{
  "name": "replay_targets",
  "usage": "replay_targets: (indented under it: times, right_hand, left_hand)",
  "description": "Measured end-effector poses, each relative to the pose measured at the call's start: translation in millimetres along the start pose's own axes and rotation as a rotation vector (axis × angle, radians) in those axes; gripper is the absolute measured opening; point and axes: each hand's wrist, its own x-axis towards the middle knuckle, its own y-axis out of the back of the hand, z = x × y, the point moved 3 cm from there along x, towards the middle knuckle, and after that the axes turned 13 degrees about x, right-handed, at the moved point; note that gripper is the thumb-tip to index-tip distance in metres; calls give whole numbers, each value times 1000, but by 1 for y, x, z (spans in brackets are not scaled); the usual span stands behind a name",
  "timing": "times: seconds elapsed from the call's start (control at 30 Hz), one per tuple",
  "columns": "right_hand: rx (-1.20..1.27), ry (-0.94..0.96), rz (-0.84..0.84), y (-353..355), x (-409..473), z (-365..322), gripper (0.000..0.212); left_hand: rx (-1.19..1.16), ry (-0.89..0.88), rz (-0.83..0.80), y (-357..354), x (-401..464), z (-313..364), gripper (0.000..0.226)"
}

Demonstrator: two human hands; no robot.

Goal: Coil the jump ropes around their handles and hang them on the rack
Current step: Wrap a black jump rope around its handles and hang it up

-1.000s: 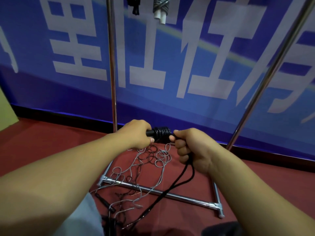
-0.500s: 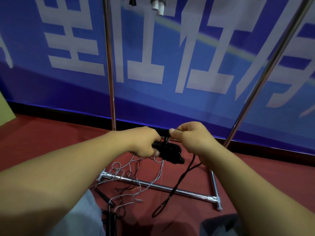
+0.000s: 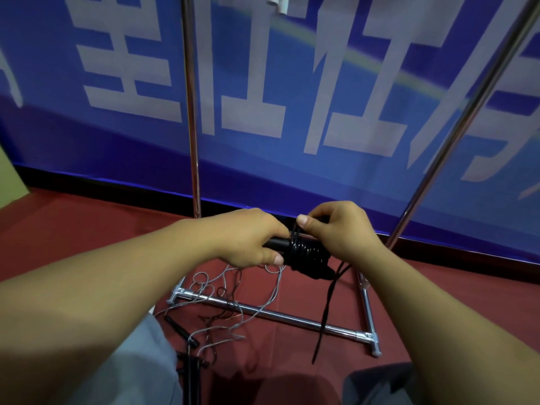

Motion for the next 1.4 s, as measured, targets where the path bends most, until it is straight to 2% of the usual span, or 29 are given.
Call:
replay_targets:
  times: [0.07, 0.17, 0.27, 0.37, 0.53, 0.67, 0.77, 0.9, 0.97, 1.07, 1.2, 1.4]
  right_hand:
    - [58, -14, 2, 1, 0, 0, 26]
    - [200, -63, -6, 1, 1, 3, 28]
    - [328, -109, -10, 3, 3, 5, 26]
    - [361, -122, -8, 5, 4, 6, 26]
    - [411, -128, 18, 9, 7, 4, 24]
    - [491, -159, -42, 11, 5, 4, 25]
    - [606, -208, -135, 12, 3, 5, 30]
    - [834, -239, -197, 13, 3, 2, 36]
    - [735, -149, -203, 16, 4, 5, 37]
    - [695, -127, -220, 11, 3, 5, 11]
    - [704, -207, -210, 2, 3, 1, 20]
    - [630, -232, -293, -2, -3, -7, 26]
  left_hand:
    - [-22, -12, 0, 1, -3, 0, 18]
    - [-64, -18, 15, 4, -6, 2, 6]
    - [-56, -17, 30, 6, -8, 4, 5]
    - [-56, -20, 33, 10, -11, 7, 19]
    - [-97, -20, 76, 12, -14, 7, 6]
    - [-280, -63, 72, 10, -16, 7, 9]
    - [-514, -111, 74, 9, -18, 9, 19]
    - [-660, -96, 139, 13, -16, 10, 34]
    - [-745, -84, 175, 15, -15, 10, 29]
    - [-857, -54, 246, 19, -14, 9, 15]
    - [-934, 61, 310, 21, -13, 2, 8]
    - [-874, 286, 353, 13, -5, -13, 17]
